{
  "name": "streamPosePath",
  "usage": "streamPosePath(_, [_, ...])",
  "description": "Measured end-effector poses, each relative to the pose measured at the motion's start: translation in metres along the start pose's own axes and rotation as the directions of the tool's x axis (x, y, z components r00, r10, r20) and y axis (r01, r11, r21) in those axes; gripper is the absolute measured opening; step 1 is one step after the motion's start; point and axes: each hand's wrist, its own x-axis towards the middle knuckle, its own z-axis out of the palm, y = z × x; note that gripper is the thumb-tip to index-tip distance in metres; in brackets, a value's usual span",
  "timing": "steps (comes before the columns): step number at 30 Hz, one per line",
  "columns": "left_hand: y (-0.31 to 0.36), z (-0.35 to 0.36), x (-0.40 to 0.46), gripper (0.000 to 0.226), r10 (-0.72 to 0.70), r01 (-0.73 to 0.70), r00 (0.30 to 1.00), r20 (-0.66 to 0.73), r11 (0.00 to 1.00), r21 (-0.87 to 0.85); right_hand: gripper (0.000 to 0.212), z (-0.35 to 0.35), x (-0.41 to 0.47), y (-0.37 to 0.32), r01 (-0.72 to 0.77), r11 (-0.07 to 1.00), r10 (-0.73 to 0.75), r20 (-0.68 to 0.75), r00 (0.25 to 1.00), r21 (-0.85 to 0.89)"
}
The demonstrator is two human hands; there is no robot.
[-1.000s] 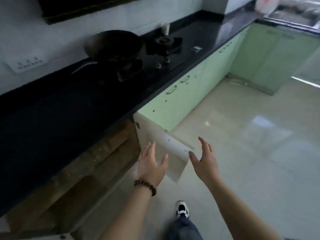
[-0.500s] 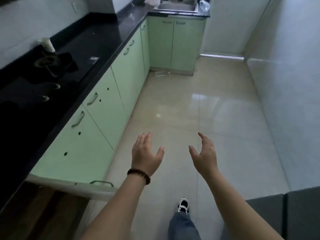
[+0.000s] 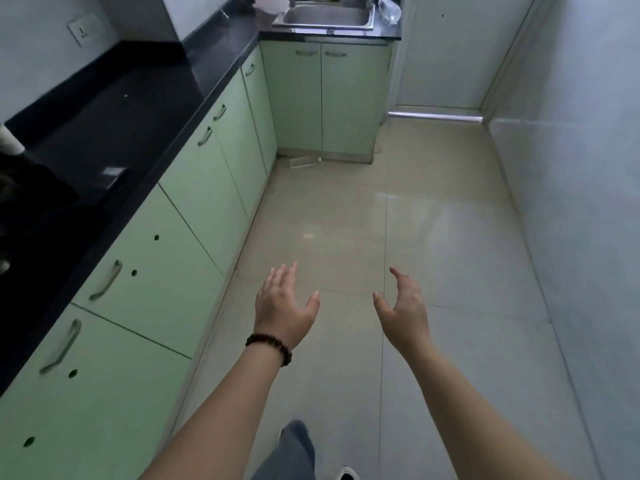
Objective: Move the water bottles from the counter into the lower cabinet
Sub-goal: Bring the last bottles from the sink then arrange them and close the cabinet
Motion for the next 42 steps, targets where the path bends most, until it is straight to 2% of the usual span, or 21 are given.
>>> streamPosePath(8, [-0.010, 0.004, 0.172, 0.078, -0.030, 0.030, 1.000, -0.003, 0.999, -0.035, 0.056, 0.055, 0.168, -0.029, 0.013, 0.999, -0.011, 0.040, 0.999, -0.045])
streamPosePath(13, [-0.019, -0.019, 0.313, 0.071, -0.029, 0.029, 1.000, -0.008, 0.999, -0.023, 0.057, 0.087, 0.300, -0.082, 0.026, 0.996, -0.021, 0.065, 0.998, -0.085])
streamPosePath(21, [-0.001, -0.060, 0.501, 0.070, 0.002, -0.002, 0.999, -0.034, 1.000, -0.016, 0.055, 0.105, 0.472, -0.146, 0.013, 0.998, -0.013, -0.007, 1.000, -0.061])
streamPosePath(27, [0.003, -0.044, 0.628, 0.069, 0.023, -0.023, 1.000, 0.011, 1.000, 0.004, 0.054, 0.130, 0.593, -0.148, -0.026, 0.999, 0.026, 0.005, 1.000, -0.033])
streamPosePath(33, [0.024, -0.011, 0.796, 0.070, 0.035, -0.039, 0.997, 0.069, 0.997, 0.060, 0.054, 0.150, 0.762, -0.147, -0.057, 0.998, 0.057, -0.020, 0.998, 0.005])
streamPosePath(37, [0.047, 0.004, 0.914, 0.071, -0.019, 0.003, 0.990, 0.139, 0.993, 0.118, 0.054, 0.156, 0.880, -0.157, -0.110, 0.994, 0.110, 0.026, 0.994, 0.023])
streamPosePath(42, [0.064, 0.019, 1.023, 0.071, -0.041, 0.012, 0.981, 0.187, 0.988, 0.154, 0.054, 0.168, 0.988, -0.161, -0.157, 0.988, 0.156, 0.064, 0.986, 0.009])
